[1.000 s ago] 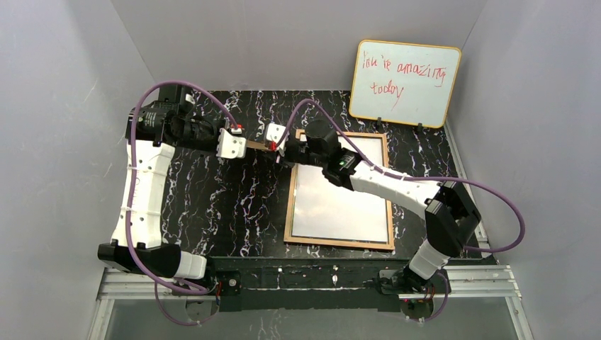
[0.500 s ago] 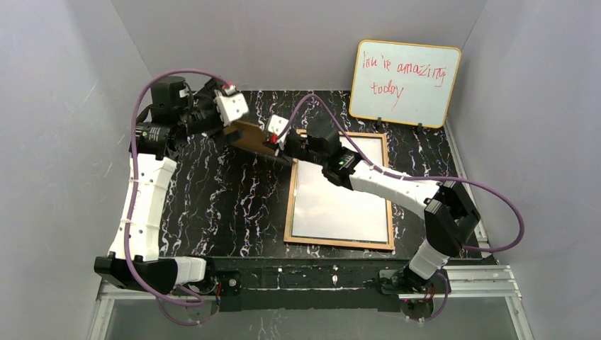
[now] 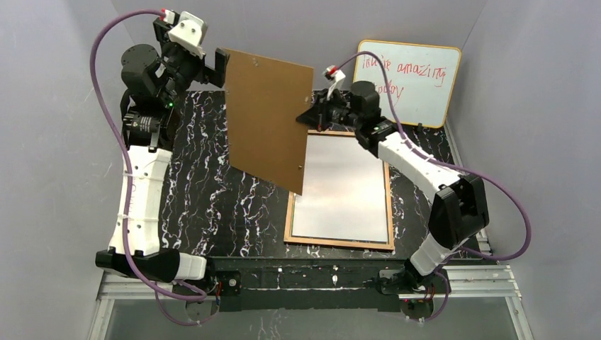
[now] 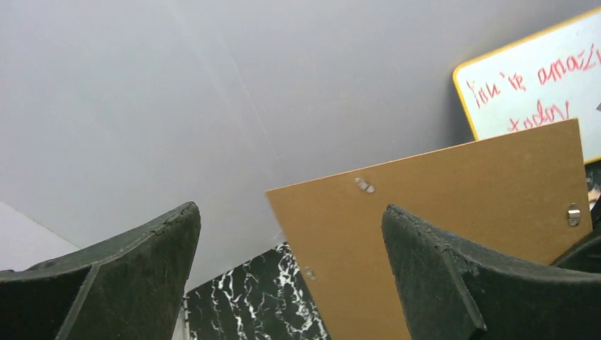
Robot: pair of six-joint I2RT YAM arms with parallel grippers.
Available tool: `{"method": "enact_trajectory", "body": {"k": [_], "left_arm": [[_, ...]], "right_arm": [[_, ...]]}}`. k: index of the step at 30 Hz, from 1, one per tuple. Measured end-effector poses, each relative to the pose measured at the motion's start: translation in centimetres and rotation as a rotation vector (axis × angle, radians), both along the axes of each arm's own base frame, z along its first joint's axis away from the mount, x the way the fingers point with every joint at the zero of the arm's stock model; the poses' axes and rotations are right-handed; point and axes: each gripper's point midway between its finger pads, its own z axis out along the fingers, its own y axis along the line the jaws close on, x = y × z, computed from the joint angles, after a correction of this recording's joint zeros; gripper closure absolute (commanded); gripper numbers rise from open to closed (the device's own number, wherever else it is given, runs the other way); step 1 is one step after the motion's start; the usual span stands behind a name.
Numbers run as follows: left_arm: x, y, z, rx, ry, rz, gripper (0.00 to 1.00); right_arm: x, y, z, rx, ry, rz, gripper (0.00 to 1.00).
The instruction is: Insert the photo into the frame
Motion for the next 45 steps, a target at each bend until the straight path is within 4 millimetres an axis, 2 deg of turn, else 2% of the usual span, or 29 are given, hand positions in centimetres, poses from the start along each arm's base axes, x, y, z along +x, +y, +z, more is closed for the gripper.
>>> {"method": "enact_trajectory", "body": {"k": [2, 5, 9, 12, 17, 19, 22, 26, 29, 32, 33, 35, 40, 45], "left_arm": [[-0.1, 0.2, 0.9, -0.045, -0.007, 0.014, 0.02], [0.2, 0.4, 0.8, -0.081, 0.017, 0.033, 0.02], [1.3, 0.6, -2.6, -0.087, 0.122, 0.061, 0.03], [2.1, 0.3, -8.5, -0.076, 0.268, 0.064, 0.08], [2.4, -1.1, -20.8, -0.075, 0.585, 0.014, 0.15], [2.2, -2.2, -25.9, -0.096, 0.731, -0.023, 0.18], [1.7, -3.7, -31.4, -0.123, 0.896, -0.065, 0.20], [0.3, -6.7, -36.8, -0.131, 1.062, -0.128, 0.19], [-1.3, -9.8, -39.6, -0.119, 1.148, -0.189, 0.21], [-3.0, -12.6, -41.9, -0.110, 1.217, -0.240, 0.34], [-3.3, -13.2, -42.4, -0.108, 1.233, -0.248, 0.41], [-3.9, -14.2, -43.3, -0.110, 1.260, -0.257, 0.47], [-3.6, -15.5, -44.6, -0.123, 1.271, -0.257, 0.49], [-3.4, -16.1, -46.9, -0.101, 1.290, -0.234, 0.50]], "right_arm": [[0.8, -1.7, -0.1, 0.034, 0.098, -0.023, 0.99], [2.0, -4.8, 0.0, 0.089, 0.233, -0.073, 0.99], [2.4, -10.0, 1.5, 0.160, 0.351, -0.183, 0.99], [1.4, -14.1, 3.7, 0.212, 0.389, -0.263, 0.99], [-1.9, -19.7, 7.6, 0.278, 0.397, -0.353, 0.99], [-3.5, -21.5, 8.5, 0.289, 0.396, -0.383, 0.99], [-5.8, -23.4, 8.5, 0.278, 0.423, -0.430, 0.99], [-8.3, -24.5, 6.7, 0.225, 0.494, -0.508, 0.99], [-9.8, -24.8, 5.4, 0.186, 0.552, -0.547, 0.99], [-10.8, -25.0, 4.8, 0.151, 0.594, -0.565, 0.99], [-11.0, -25.0, 4.8, 0.141, 0.602, -0.566, 0.99], [-11.2, -25.0, 4.8, 0.128, 0.610, -0.564, 0.99], [-11.8, -25.0, 4.0, 0.099, 0.660, -0.555, 0.99], [-12.2, -25.1, 3.1, 0.060, 0.715, -0.549, 0.99]]}}
